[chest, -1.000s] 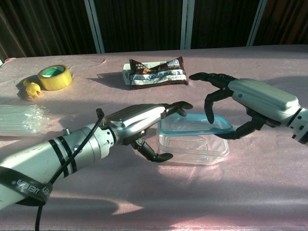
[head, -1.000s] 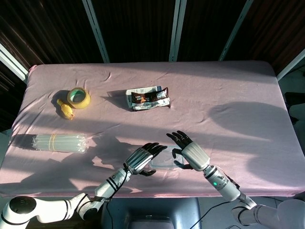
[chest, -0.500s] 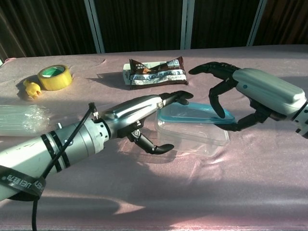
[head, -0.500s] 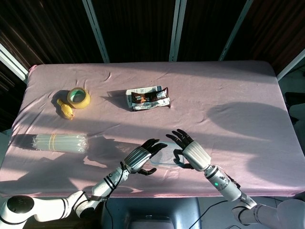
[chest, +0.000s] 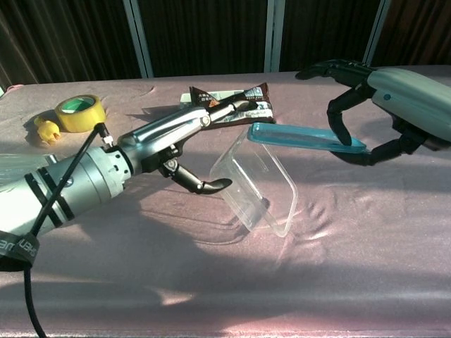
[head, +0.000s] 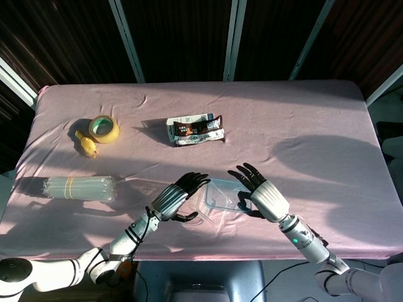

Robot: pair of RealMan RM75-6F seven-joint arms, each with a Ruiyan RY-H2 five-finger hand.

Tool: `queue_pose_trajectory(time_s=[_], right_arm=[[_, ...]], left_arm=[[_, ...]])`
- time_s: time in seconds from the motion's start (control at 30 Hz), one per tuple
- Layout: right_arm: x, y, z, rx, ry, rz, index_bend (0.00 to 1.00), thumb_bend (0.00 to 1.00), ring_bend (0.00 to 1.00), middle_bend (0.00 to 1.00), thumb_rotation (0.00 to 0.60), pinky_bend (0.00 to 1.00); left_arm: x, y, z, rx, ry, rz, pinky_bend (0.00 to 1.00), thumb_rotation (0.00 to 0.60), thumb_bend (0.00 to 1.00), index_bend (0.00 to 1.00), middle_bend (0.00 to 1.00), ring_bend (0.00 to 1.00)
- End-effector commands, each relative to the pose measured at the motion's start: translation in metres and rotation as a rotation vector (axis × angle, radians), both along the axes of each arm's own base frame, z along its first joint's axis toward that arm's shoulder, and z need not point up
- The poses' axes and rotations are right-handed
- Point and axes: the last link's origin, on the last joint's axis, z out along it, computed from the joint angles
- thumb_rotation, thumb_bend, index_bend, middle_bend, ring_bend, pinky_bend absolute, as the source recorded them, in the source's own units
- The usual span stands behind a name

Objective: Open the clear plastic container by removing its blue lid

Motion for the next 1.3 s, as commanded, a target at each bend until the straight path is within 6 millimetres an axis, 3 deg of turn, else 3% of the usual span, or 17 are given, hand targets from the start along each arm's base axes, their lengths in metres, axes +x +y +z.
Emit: queue_pose_trajectory(time_s=[0.03,0.27,0.53,0.6,0.7,0.73,0.77,0.83,0.93,1.03,1.3], right_arm=[[-0.005,-0.004,0.009,-0.027,0.010,-0.019,0.82,0.55,0.01,0.21,0.600,0.00],[-0.019,-0.018,0.028,-0.083,0.054,-0.073,0.82,0.55,0.01,0.21,0.600,0.00],[-0.062,-0.034,0.029,-0.123,0.214,-0.215,0.80,0.55,0.01,0.21,0.600,0.00],[-0.068,-0.037,0.023,-0.112,0.237,-0.236,0.72,0.55,0.01,0.21,0.600,0.00],[-0.073,-0.040,0.017,-0.101,0.268,-0.254,0.50,0.55,0.01,0.20,0.600,0.00],[-0.074,-0.040,0.015,-0.098,0.272,-0.257,0.40,0.54,0.01,0.18,0.600,0.00],[-0.075,-0.041,0.012,-0.088,0.279,-0.265,0.21,0.50,0.01,0.14,0.600,0.00],[-0.077,-0.043,0.004,-0.064,0.294,-0.288,0.02,0.37,0.00,0.06,0.600,0.00],[-0.075,-0.043,-0.006,-0.034,0.316,-0.289,0.00,0.18,0.00,0.00,0.600,0.00],[-0.076,-0.036,-0.012,0.005,0.396,-0.282,0.00,0.10,0.00,0.00,0.600,0.00],[-0.081,0.013,0.008,0.055,0.524,-0.350,0.00,0.09,0.00,0.00,0.600,0.00]], left_arm=[[-0.010,0.005,0.012,0.025,0.013,0.023,0.00,0.600,0.29,0.00,0.00,0.00],[-0.035,0.009,0.030,0.038,0.060,0.075,0.00,0.600,0.29,0.00,0.00,0.00],[-0.062,0.005,0.054,0.098,0.108,0.096,0.00,0.600,0.34,0.00,0.00,0.00],[-0.069,0.002,0.060,0.107,0.120,0.093,0.00,0.600,0.34,0.00,0.00,0.00],[-0.076,0.001,0.067,0.124,0.139,0.091,0.00,0.600,0.34,0.00,0.00,0.00],[-0.078,0.000,0.069,0.129,0.143,0.090,0.00,0.600,0.34,0.00,0.00,0.00],[-0.081,0.000,0.073,0.142,0.152,0.091,0.00,0.600,0.34,0.00,0.00,0.00],[-0.092,-0.004,0.084,0.169,0.167,0.101,0.00,0.600,0.34,0.00,0.00,0.00],[-0.112,-0.015,0.098,0.178,0.188,0.137,0.00,0.600,0.34,0.00,0.00,0.00],[-0.141,-0.032,0.114,0.192,0.236,0.197,0.00,0.600,0.34,0.00,0.00,0.00],[-0.180,-0.067,0.145,0.245,0.328,0.263,0.00,0.600,0.33,0.00,0.00,0.00]])
